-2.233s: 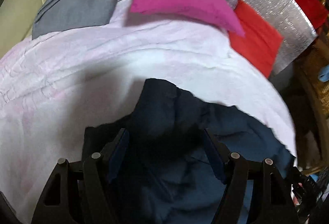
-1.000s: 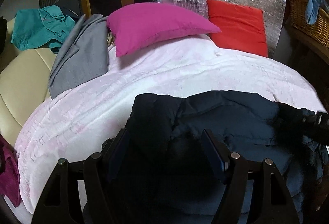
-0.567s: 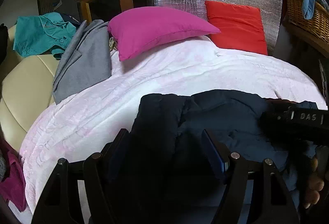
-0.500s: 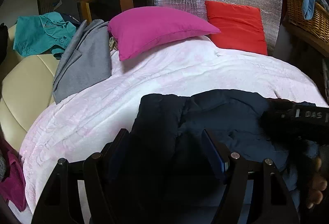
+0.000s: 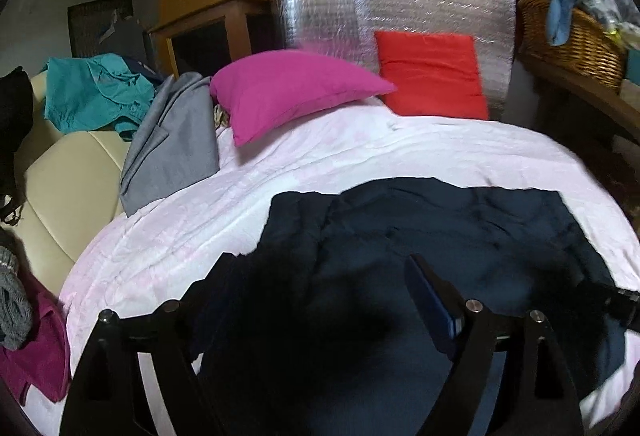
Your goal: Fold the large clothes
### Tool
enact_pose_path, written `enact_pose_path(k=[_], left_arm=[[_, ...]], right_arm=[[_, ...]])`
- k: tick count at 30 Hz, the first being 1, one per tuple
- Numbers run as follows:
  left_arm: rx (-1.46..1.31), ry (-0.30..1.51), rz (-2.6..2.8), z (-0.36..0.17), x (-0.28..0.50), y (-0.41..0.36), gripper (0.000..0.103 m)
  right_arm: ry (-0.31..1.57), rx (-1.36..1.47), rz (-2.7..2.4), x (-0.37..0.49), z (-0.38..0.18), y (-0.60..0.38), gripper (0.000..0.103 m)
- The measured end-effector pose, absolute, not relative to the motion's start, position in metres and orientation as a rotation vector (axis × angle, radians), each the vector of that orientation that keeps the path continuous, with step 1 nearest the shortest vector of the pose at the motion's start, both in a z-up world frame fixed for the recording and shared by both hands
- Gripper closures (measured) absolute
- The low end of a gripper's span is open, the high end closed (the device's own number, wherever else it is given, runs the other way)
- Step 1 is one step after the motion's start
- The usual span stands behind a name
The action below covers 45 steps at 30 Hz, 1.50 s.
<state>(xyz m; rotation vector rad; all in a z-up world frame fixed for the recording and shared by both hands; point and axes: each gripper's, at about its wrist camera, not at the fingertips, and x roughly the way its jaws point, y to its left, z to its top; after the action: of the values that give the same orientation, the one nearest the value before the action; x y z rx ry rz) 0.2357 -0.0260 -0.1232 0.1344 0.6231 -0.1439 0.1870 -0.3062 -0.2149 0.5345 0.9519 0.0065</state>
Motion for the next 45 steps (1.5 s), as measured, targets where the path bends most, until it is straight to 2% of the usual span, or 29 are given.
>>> enact_pose_path(k=[4,9,12,21,23,27,35,45], left_arm=[[0.166,0.614,-0.155,-0.111,0.203,-0.027,0.018],[0.216,0.582,-0.113,-0.084,0.167,-0.025,0.017],[0.232,0.563,-0.08,-0.064,0.145,-0.023,0.017],[0.243,0.47,-0.031,-0.007,0.071,-0.015,0.016],[0.233,0.446,-0.041,0.003,0.057,-0.011,0.016],[0.197,0.412,-0.063,0.02,0.033,-0.005,0.007],[0.17,0.336,-0.093,0.046,-0.006,-0.001,0.006],[0.135,0.325,-0.119,0.059,-0.02,0.006,0.005]], right_arm=[[0.917,0.509,-0.008,0.14,-0.203,-0.313,0.036],[0.812,0.474,-0.054,0.091,-0.16,-0.32,0.035],[0.758,0.423,-0.094,0.063,-0.131,-0.312,0.027],[0.688,0.329,-0.15,0.0,-0.068,-0.274,0.02],[0.674,0.316,-0.166,-0.016,-0.059,-0.265,0.02],[0.656,0.287,-0.199,-0.036,-0.047,-0.256,0.02],[0.603,0.284,-0.242,-0.07,-0.02,-0.249,0.018],[0.576,0.28,-0.24,-0.079,-0.005,-0.236,0.018]])
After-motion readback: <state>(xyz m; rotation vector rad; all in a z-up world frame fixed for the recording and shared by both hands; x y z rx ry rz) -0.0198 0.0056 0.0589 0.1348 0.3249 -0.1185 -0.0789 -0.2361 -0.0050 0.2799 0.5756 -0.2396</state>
